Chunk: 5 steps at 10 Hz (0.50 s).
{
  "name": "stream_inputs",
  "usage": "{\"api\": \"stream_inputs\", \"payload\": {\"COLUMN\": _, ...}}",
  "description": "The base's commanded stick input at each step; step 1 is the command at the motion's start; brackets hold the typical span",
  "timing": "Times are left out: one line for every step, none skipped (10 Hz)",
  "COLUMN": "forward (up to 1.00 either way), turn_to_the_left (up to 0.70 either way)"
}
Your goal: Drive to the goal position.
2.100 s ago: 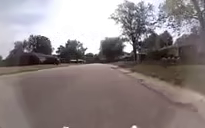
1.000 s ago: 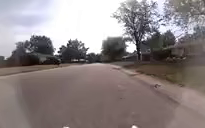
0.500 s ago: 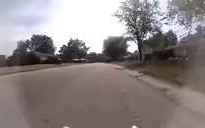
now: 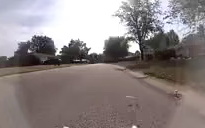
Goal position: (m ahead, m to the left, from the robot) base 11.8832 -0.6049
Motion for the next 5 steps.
{"api": "stream_inputs", "payload": {"forward": 0.69, "turn_to_the_left": 0.03}}
{"api": "stream_inputs", "payload": {"forward": 0.69, "turn_to_the_left": 0.03}}
{"api": "stream_inputs", "payload": {"forward": 0.69, "turn_to_the_left": 0.03}}
{"api": "stream_inputs", "payload": {"forward": 0.69, "turn_to_the_left": 0.03}}
{"api": "stream_inputs", "payload": {"forward": 0.69, "turn_to_the_left": 0.03}}
